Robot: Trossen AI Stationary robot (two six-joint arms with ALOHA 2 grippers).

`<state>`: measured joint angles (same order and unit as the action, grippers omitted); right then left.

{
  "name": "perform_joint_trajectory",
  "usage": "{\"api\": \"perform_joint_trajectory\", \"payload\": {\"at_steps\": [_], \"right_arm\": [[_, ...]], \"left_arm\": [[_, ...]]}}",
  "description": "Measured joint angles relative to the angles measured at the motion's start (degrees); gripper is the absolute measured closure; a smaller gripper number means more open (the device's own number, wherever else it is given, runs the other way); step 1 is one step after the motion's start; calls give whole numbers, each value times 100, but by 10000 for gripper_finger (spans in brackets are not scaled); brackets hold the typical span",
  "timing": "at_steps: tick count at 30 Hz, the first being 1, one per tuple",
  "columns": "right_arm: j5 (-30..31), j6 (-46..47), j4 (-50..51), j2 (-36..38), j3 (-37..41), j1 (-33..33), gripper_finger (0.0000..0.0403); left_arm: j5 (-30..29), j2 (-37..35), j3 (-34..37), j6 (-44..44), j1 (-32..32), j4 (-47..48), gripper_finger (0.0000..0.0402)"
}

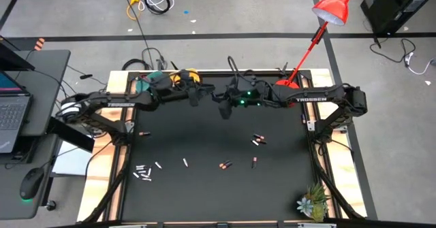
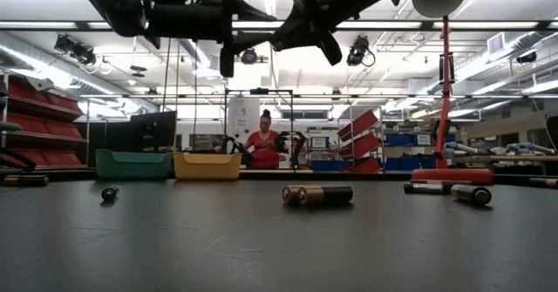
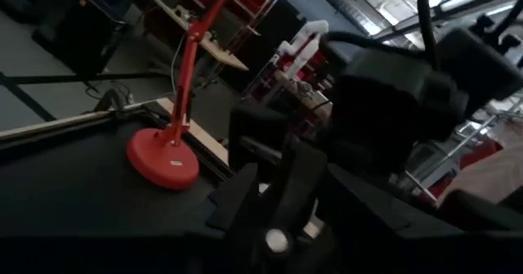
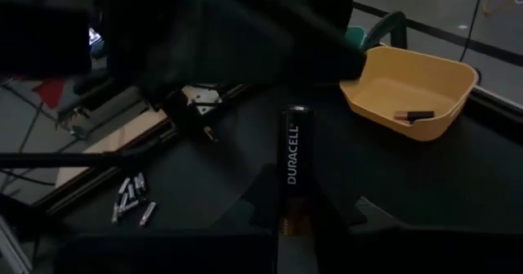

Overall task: Sort batteries
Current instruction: Put the black battery into the yellow bin

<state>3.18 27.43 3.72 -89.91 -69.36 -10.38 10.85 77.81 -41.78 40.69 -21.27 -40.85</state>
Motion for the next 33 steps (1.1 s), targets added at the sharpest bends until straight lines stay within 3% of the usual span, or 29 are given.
{"api": "perform_joint_trajectory", "payload": {"at_steps": [11, 13, 16, 18, 27, 33], "right_arm": [[-22, 95, -263, 0, -2, -139, 361], [-28, 85, -298, 0, -2, -145, 361], [-92, -67, -410, 0, 0, -145, 361], [-122, -103, -455, 2, 0, -147, 359], [-177, 58, -50, 8, -7, -147, 204], [-260, 111, 650, 17, -7, -127, 171]], "left_arm": [[-42, 250, 0, -147, 116, -116, 262], [-48, 250, 0, -150, 116, -123, 282], [-53, 245, 0, -268, 116, -160, 347], [-94, 239, 0, -305, 113, -194, 351], [-224, 259, -2, -291, -224, 243, 351], [-190, 250, -2, -432, -1068, 1414, 351]]}}
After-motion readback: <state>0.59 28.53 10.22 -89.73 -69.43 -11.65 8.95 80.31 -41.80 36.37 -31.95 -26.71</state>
